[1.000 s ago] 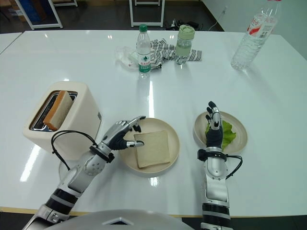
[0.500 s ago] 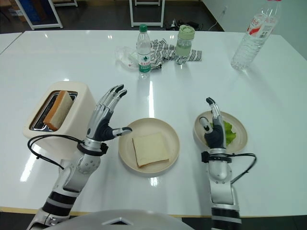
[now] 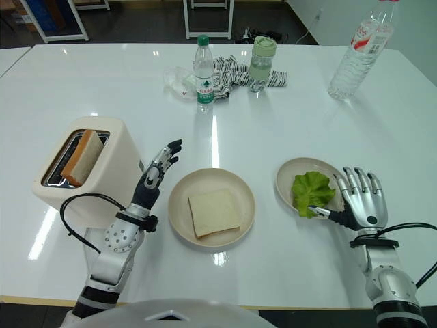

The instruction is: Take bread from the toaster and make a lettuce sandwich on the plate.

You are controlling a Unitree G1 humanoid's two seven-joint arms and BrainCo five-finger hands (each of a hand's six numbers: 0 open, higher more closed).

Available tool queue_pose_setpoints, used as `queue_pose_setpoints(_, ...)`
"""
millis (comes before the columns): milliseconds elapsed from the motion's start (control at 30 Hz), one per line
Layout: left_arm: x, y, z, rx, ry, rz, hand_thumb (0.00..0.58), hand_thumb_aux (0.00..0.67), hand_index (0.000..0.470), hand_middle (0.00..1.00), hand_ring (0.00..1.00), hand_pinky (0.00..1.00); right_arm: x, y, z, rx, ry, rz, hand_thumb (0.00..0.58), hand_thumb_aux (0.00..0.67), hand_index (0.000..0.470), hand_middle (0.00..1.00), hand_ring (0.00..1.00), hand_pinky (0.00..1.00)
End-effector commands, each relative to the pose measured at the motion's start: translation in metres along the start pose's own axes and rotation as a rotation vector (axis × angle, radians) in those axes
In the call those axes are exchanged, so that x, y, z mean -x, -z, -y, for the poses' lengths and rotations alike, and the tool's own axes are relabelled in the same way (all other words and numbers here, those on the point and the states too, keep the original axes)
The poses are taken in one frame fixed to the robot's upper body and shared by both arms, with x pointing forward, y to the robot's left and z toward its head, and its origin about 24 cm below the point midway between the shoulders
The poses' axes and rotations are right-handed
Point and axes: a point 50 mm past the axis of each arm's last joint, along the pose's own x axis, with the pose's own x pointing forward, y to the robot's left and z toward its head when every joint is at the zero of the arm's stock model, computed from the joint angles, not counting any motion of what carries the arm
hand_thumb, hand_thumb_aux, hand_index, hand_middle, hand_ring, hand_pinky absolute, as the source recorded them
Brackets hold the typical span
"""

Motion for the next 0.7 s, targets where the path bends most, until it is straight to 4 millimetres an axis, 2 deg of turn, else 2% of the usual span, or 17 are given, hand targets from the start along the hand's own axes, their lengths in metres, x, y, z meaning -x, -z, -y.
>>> queue_pose_setpoints(33, 0.002, 0.003, 0.001, -0.002, 0.004, -0.024, 0.000, 0.000, 0.000, 0.00, 0.00, 0.00, -0.002, -0.007, -0.010, -0.013, -0.048, 0.022, 0.000, 0.000, 0.000, 0.00, 0.00, 0.00)
queue_pose_setpoints(133, 0.003, 0.003, 0.002, -0.005, 0.008, -0.029, 0.000, 0.000, 0.000, 0.00, 0.00, 0.00, -0.008, -0.002, -0.014, 0.003, -0.071, 0.014, 0.000, 0.000, 0.000, 0.00, 0.00, 0.00)
queue_pose_setpoints(167, 0.003, 0.004, 0.003, -0.006, 0.009, -0.031, 0.000, 0.000, 0.000, 0.00, 0.00, 0.00, -0.010, -0.001, -0.015, 0.006, -0.080, 0.014, 0.031, 0.018, 0.013, 0.00, 0.00, 0.00)
queue_pose_setpoints(200, 0.003, 0.004, 0.003, -0.007, 0.009, -0.032, 0.000, 0.000, 0.000, 0.00, 0.00, 0.00, -0.011, -0.001, -0.017, 0.007, -0.088, 0.016, 0.198, 0.126, 0.088, 0.00, 0.00, 0.00)
queue_pose_setpoints(233, 0.003, 0.004, 0.003, -0.008, 0.009, -0.033, 0.000, 0.000, 0.000, 0.00, 0.00, 0.00, -0.012, -0.001, -0.018, 0.003, -0.096, 0.017, 0.441, 0.342, 0.240, 0.00, 0.00, 0.00)
queue_pose_setpoints(333, 0.003, 0.005, 0.004, -0.011, 0.011, -0.037, 0.000, 0.000, 0.000, 0.00, 0.00, 0.00, -0.012, -0.002, -0.023, -0.008, -0.128, 0.018, 0.494, 0.413, 0.289, 0.00, 0.00, 0.00)
queue_pose_setpoints(433, 0.004, 0.005, 0.004, -0.014, 0.013, -0.040, 0.000, 0.000, 0.000, 0.00, 0.00, 0.00, -0.011, -0.004, -0.026, -0.027, -0.152, 0.019, 0.563, 0.554, 0.389, 0.00, 0.00, 0.00)
queue_pose_setpoints(500, 0.004, 0.005, 0.003, -0.016, 0.013, -0.041, 0.000, 0.000, 0.000, 0.00, 0.00, 0.00, -0.011, -0.004, -0.027, -0.037, -0.157, 0.018, 0.580, 0.670, 0.470, 0.00, 0.00, 0.00)
queue_pose_setpoints(700, 0.004, 0.006, 0.004, -0.023, 0.015, -0.042, 0.000, 0.000, 0.000, 0.00, 0.00, 0.00, -0.013, -0.002, -0.025, -0.054, -0.162, 0.013, 0.580, 0.670, 0.470, 0.00, 0.00, 0.00)
